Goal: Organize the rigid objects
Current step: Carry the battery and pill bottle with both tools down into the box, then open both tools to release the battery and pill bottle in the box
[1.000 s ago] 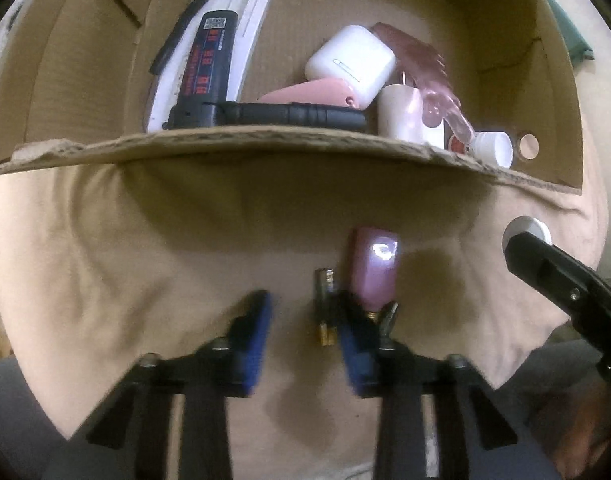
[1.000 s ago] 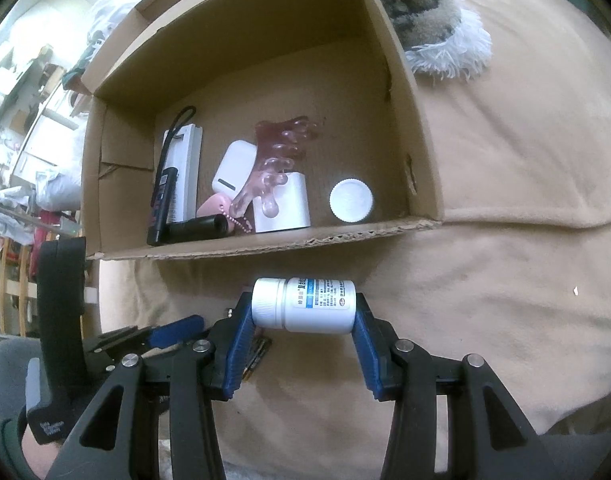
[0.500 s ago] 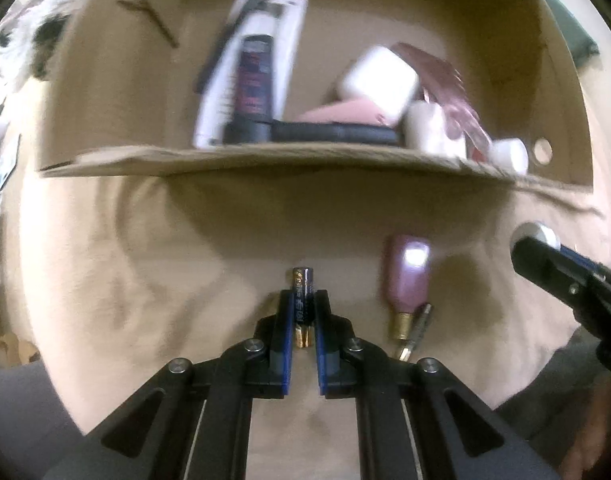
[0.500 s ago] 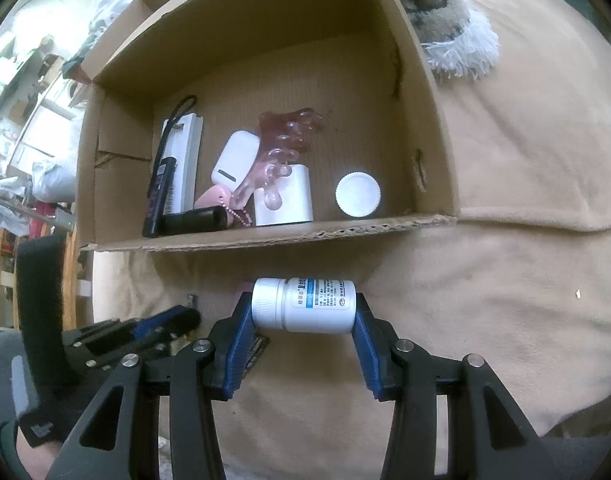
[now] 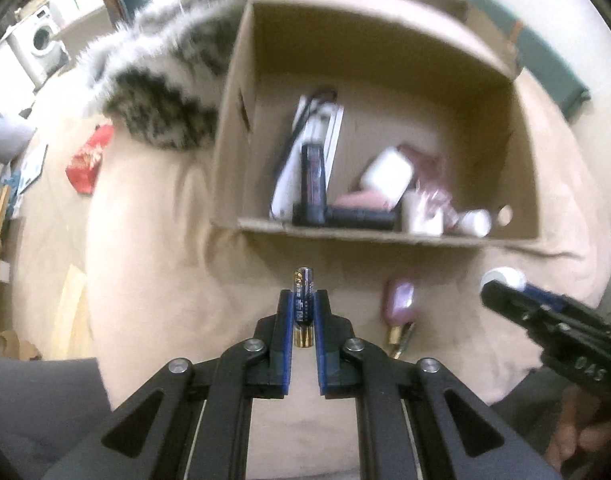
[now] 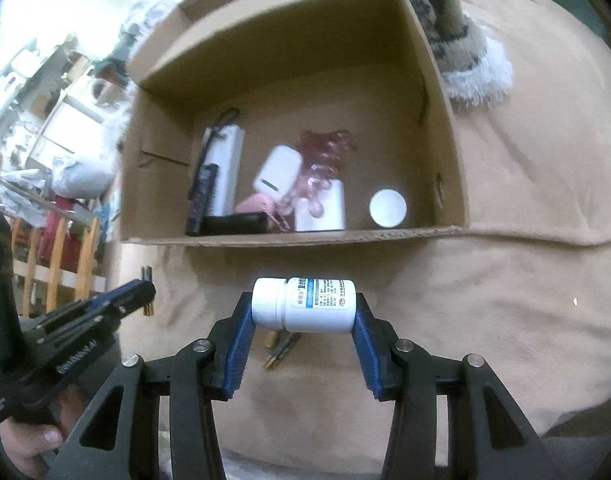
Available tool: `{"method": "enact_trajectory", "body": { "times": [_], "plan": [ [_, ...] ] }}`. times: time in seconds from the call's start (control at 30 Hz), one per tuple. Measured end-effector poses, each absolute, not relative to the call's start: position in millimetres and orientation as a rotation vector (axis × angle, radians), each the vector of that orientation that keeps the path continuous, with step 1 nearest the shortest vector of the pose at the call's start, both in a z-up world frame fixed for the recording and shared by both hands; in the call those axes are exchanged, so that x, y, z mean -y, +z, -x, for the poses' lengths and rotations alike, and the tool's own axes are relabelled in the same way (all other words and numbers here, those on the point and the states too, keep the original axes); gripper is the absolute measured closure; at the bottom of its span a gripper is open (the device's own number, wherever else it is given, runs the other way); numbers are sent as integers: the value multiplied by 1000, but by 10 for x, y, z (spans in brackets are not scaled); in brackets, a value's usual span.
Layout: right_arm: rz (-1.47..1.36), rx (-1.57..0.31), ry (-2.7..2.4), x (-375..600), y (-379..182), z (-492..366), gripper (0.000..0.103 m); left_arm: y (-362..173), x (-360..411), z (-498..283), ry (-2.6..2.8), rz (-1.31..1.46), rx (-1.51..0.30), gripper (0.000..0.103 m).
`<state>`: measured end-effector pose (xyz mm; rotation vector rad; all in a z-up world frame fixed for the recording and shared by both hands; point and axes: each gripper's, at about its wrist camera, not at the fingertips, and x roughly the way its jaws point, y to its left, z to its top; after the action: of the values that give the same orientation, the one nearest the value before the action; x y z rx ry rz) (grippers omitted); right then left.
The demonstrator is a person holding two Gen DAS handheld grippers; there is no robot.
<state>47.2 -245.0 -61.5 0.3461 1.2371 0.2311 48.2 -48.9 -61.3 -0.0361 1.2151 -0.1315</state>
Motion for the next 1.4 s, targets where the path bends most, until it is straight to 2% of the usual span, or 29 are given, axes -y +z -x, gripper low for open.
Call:
{"method": "enact_trajectory", "body": {
  "times": [0.27,0.47,0.8,1.03,1.4],
  "plan": [
    [-373,-1130,274,2487,-223,-630,54,-75,469,-714,-137,72,-1119,94],
    [-325,-1095,265,2511,-110,-979,54,59,478,-1073,-129,56,-1085,94],
    [-318,-1114,260,2498,-336,-1483,54,-169,674,-1552,-137,1,-1099,94],
    [-319,-1153,254,2432,-660,-1542,54,-461,710,-1628,-175,17,-1116,94],
    [-290,-1182,247,2292,-820,-1661,54,-696,791,-1640,-153,-38,-1134,94]
  ]
}}
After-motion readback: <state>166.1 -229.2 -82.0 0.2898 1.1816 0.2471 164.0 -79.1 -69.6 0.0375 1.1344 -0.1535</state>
